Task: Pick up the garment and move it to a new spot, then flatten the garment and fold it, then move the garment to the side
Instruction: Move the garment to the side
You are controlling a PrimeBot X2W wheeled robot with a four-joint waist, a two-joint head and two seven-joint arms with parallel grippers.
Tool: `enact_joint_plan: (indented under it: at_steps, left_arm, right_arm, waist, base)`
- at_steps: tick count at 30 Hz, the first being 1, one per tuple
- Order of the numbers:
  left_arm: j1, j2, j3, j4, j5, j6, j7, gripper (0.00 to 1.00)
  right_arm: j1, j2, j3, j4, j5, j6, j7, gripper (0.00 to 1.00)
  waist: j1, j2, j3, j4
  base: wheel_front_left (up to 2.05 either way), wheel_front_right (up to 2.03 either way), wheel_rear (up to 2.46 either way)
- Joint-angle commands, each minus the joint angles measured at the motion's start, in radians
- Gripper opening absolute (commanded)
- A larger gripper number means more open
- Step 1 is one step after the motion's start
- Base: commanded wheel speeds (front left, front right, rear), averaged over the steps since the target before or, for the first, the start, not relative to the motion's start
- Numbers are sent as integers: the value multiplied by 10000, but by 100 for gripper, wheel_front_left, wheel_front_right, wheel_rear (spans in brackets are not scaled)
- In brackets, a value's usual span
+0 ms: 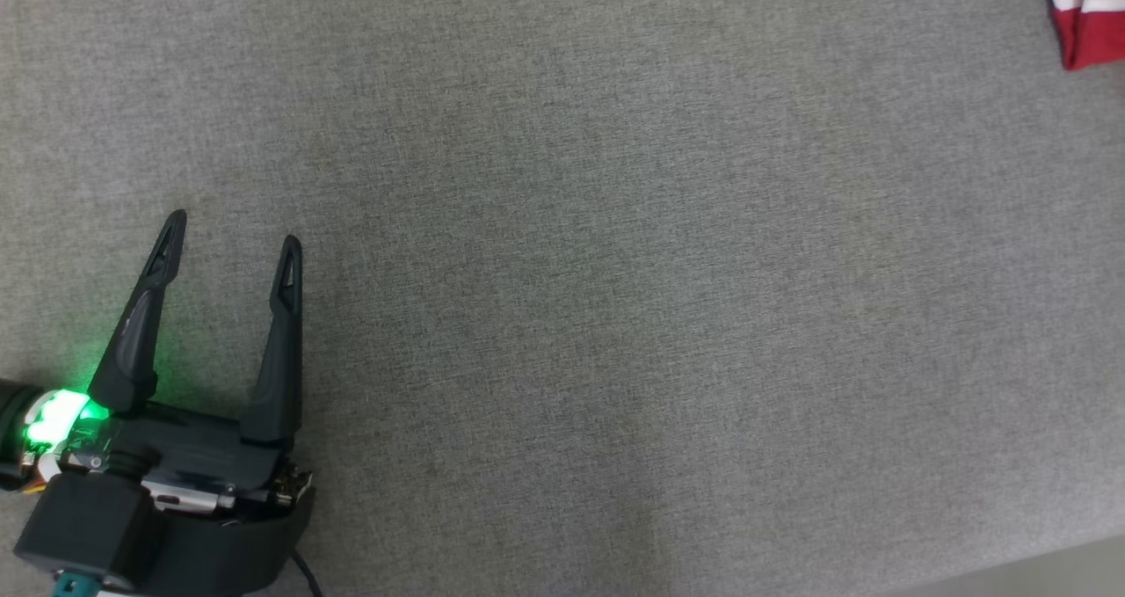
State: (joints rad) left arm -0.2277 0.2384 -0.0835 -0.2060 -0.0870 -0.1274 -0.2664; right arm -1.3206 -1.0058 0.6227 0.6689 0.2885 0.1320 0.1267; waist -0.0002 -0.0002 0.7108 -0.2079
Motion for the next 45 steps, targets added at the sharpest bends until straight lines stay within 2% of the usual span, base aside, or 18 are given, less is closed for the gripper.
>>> enact_joint_plan:
  at_steps: [1, 4, 5, 6, 7, 14, 21, 29, 38, 45]
  left_arm:
    - [-320, -120, -171, 457, 52, 23, 65, 100]
    - [-309, -99, -107, 439, 18, 86, 69, 100]
    - [-290, -88, -83, 450, 11, 113, 68, 100]
    - [-271, -85, -48, 457, -7, 145, 67, 100]
    - [-248, -84, -20, 464, -29, 149, 66, 100]
    - [-44, -141, 117, 529, -156, 275, 58, 100]
    - [319, -438, 337, 795, -393, 387, 38, 100]
    - [1193, -868, 967, 1248, -632, 540, 13, 100]
    - [2139, -1023, 1437, 1557, -569, 534, 14, 100]
    - [2576, -1151, 1608, 1848, -605, 518, 14, 100]
  right_arm:
    - [-145, -62, 12, 54, -127, -34, 69, 0]
    - [-301, -47, 80, 183, -452, -34, 301, 0]
    - [-347, -41, 100, 203, -564, -34, 325, 5]
    - [-383, -17, 126, 204, -645, -34, 344, 40]
    - [-388, 23, 145, 195, -692, -34, 379, 100]
    - [-366, 403, -380, -117, -1085, -34, 498, 100]
    - [412, 1400, -2265, -872, -1041, -34, 159, 100]
    - [2375, 2738, -3892, -1282, -1045, -32, -859, 100]
    - [4704, 3913, -4651, -1566, -757, -34, -1873, 100]
    - [6510, 4777, -5049, -1906, -506, -32, -2543, 100]
  waist:
    - [2, 2, 45, 73]
    - [2, 2, 36, 151]
    - [2, 2, 27, 170]
    - [2, 2, 11, 181]
    - [2, 2, -18, 183]
    - [2, 2, -461, 149]
    - [2, 2, -1470, 246]
    - [2, 2, -3465, 587]
    - [2, 2, -5102, 909]
    - [2, 2, -5923, 1119]
  base:
    - [0, 0, 0]
    - [0, 0, 0]
    - [0, 0, 0]
    - [0, 0, 0]
    - [0, 0, 0]
    - [0, 0, 0]
    - [0, 0, 0]
    - [0, 0, 0]
    - [0, 0, 0]
    - [0, 0, 0]
